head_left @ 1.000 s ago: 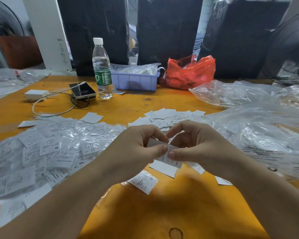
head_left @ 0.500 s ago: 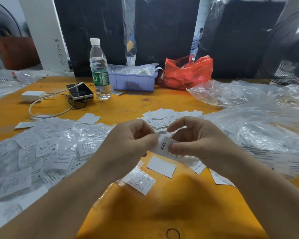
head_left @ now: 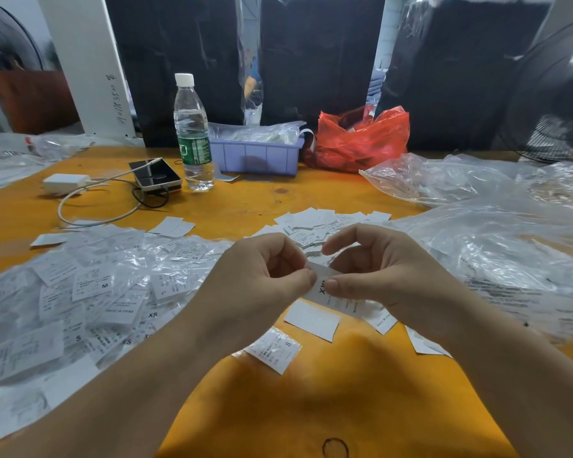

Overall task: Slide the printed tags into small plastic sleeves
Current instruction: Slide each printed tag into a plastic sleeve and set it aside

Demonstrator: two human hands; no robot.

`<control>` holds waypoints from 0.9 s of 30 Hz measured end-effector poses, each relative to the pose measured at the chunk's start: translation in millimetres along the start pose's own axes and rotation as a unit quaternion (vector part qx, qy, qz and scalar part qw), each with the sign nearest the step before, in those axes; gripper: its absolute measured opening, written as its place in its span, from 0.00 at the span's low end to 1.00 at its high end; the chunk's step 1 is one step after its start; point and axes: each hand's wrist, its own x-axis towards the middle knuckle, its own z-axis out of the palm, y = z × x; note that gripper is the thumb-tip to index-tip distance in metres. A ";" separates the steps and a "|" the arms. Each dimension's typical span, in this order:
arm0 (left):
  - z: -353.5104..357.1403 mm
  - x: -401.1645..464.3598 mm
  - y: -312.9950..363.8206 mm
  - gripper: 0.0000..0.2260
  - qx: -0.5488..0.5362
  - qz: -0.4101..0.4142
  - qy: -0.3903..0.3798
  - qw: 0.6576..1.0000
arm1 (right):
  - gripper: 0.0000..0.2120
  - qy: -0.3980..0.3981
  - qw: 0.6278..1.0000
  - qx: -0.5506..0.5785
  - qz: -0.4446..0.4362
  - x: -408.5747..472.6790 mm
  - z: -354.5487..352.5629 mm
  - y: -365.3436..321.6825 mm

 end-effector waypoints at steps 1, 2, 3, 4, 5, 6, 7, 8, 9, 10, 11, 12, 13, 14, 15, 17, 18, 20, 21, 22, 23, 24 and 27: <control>0.8 -0.2 0.1 0.04 0.000 0.002 -0.002 1.000 | 0.19 -0.001 1.000 -0.002 -0.002 0.2 0.2 0.3; 1.7 -0.5 -0.2 0.04 0.000 0.004 -0.007 1.000 | 0.18 -0.003 1.000 -0.006 -0.004 0.2 0.5 0.8; 2.6 -0.8 -0.3 0.04 -0.001 0.005 -0.012 1.000 | 0.17 -0.004 1.000 -0.011 -0.005 0.2 0.4 1.6; 3.2 -1.0 -0.6 0.05 -0.002 0.004 -0.018 1.000 | 0.17 -0.005 1.000 -0.017 -0.006 0.3 0.2 2.1; 3.6 -1.1 -1.0 0.05 -0.002 0.004 -0.022 1.000 | 0.17 -0.004 1.000 -0.023 -0.006 0.4 0.0 2.6; 3.5 -0.9 -1.3 0.04 -0.002 0.004 -0.023 1.000 | 0.17 -0.002 1.000 -0.026 -0.007 0.4 -0.3 2.5; 2.7 -0.8 -1.5 0.04 -0.003 0.003 -0.021 1.000 | 0.18 0.000 1.000 -0.026 -0.008 0.4 -0.5 2.2; 1.7 -0.5 -1.6 0.04 -0.006 0.002 -0.018 1.000 | 0.20 0.002 1.000 -0.025 -0.007 0.4 -0.8 1.8; 0.6 -0.3 -1.6 0.03 -0.010 0.002 -0.014 1.000 | 0.20 0.005 1.000 -0.025 -0.006 0.1 -1.5 1.4; -0.5 0.2 -1.5 0.03 -0.014 0.001 -0.010 1.000 | 0.21 0.007 1.000 -0.027 -0.005 0.0 -2.3 1.1; -1.4 0.3 -1.3 0.03 -0.014 0.001 -0.006 1.000 | 0.21 0.010 1.000 -0.029 -0.006 0.1 -3.0 1.0; -1.9 0.4 -1.2 0.04 -0.012 0.003 -0.004 1.000 | 0.21 0.012 0.999 -0.030 -0.007 0.1 -3.7 1.2; -2.0 0.3 -1.0 0.04 -0.008 0.006 -0.002 1.000 | 0.21 0.014 0.999 -0.029 -0.008 0.1 -4.3 1.3; -1.6 0.1 -0.9 0.04 -0.004 0.010 -0.002 1.000 | 0.21 0.015 0.999 -0.027 -0.009 0.4 -4.4 1.4; -1.0 -0.3 -0.8 0.04 -0.001 0.015 -0.002 1.000 | 0.21 0.015 1.000 -0.024 -0.009 0.4 -4.3 1.6; 0.4 -1.0 -1.1 0.04 0.002 0.024 -0.003 1.000 | 0.20 0.014 1.000 -0.018 -0.010 0.7 -4.0 1.7; 1.0 -1.3 -1.0 0.05 0.003 0.028 -0.004 1.000 | 0.20 0.013 1.000 -0.018 -0.011 0.6 -4.0 1.8; 1.4 -1.9 -0.6 0.05 0.002 0.032 -0.007 0.999 | 0.20 0.010 1.000 -0.020 -0.010 0.5 -4.3 2.0; 1.3 -2.1 -0.5 0.05 0.002 0.032 -0.007 0.999 | 0.20 0.009 1.000 -0.022 -0.010 0.5 -4.3 2.0; 1.2 -2.2 -0.6 0.05 0.005 0.034 -0.008 0.999 | 0.20 0.009 1.000 -0.025 -0.010 0.3 -4.3 2.0; 1.3 -2.7 -0.4 0.05 0.007 0.035 -0.009 0.999 | 0.20 0.008 1.000 -0.025 -0.011 0.2 -4.1 2.1; 1.5 -2.8 -0.6 0.04 0.008 0.035 -0.011 0.999 | 0.20 0.008 1.000 -0.023 -0.012 0.2 -3.9 2.3; 2.1 -3.2 -0.7 0.03 0.009 0.033 -0.013 0.999 | 0.20 0.010 1.000 -0.024 -0.015 0.2 -4.2 3.1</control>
